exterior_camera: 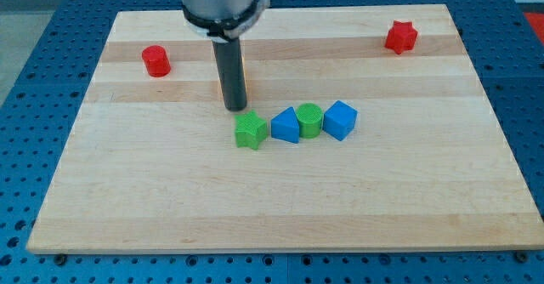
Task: Push the yellow yellow hexagon towards the right side of the red circle
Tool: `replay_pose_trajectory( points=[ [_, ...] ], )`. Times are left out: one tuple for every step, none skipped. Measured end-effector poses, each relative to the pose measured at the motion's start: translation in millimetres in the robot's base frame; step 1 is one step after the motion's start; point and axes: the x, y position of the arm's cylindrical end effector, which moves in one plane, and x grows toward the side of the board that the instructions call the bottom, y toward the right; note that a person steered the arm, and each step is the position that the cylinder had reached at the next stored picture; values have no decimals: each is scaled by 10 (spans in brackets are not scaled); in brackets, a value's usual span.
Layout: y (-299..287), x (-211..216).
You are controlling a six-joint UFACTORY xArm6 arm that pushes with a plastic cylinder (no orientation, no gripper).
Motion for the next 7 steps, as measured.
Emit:
replay_pose_trajectory(
  points=[
    [-50,-187],
    [-66,-187],
    [17,-187],
    [250,-191],
    [324,-212],
    [147,-416],
    [-198,-525]
  ],
)
